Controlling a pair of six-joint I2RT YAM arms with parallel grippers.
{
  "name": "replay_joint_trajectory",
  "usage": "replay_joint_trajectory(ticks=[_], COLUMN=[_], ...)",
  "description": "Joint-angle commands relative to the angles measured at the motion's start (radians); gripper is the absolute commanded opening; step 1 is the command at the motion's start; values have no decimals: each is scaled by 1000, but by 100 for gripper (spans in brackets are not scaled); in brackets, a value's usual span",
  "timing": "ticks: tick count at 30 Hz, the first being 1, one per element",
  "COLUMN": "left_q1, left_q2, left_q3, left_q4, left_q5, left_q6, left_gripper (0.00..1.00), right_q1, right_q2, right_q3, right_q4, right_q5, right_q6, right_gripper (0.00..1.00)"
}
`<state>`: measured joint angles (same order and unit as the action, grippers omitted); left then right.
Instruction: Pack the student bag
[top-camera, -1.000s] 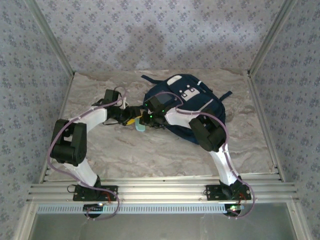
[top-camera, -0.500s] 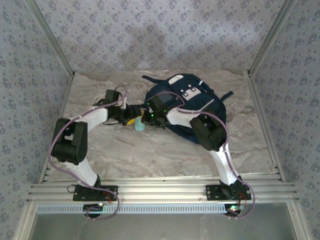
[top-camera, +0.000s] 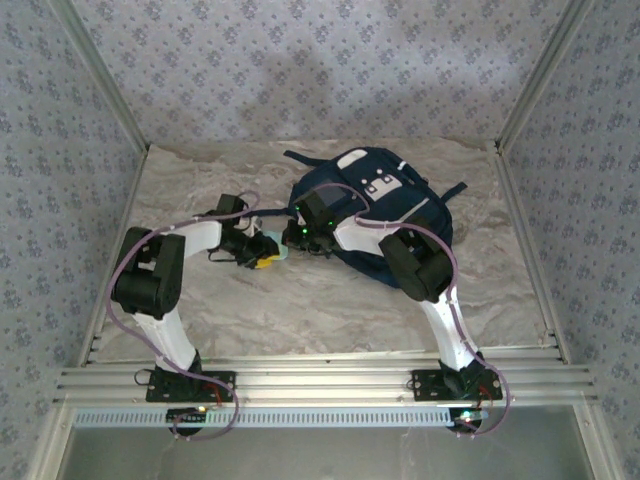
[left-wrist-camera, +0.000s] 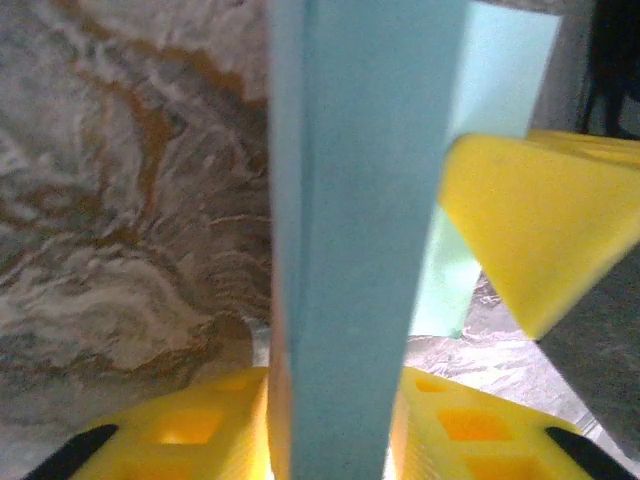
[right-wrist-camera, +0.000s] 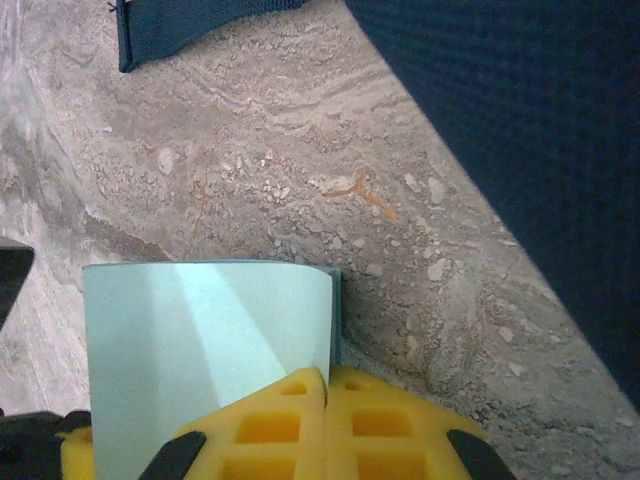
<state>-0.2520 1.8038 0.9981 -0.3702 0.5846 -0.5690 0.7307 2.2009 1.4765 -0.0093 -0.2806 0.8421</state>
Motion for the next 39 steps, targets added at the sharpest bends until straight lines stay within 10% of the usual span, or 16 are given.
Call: replay_joint_trajectory(ticks=[1,19,25,27,34,39], left_q1=[-3,-10,-27,-29,-25,7], left_q2=[-18,-51,-88,-120,-195,-151], left_q3=[17,94,125,123,132,133], left_q4=[-72,-61,-101,-117,-142,-109], left_q5=[-50,-194,-143,-134,-195,-244], left_q6=[32,92,125,143,150,119], left_gripper=[25,6,6,7,14,39], right_q1=[-10,-12,-30,-45,-94,-80], right_q2=[7,-14,-70,-106,-201,-182], right_q3=[-18,3,-27,-44,-76,-61], right_q4=[-33,-34,-10,-10,-55,-64], right_q5=[17,3,-19,-26,-24,-34], right_q6=[5,-11,-19,-29,-79,-59], right_gripper=[0,5,79,88,85,77])
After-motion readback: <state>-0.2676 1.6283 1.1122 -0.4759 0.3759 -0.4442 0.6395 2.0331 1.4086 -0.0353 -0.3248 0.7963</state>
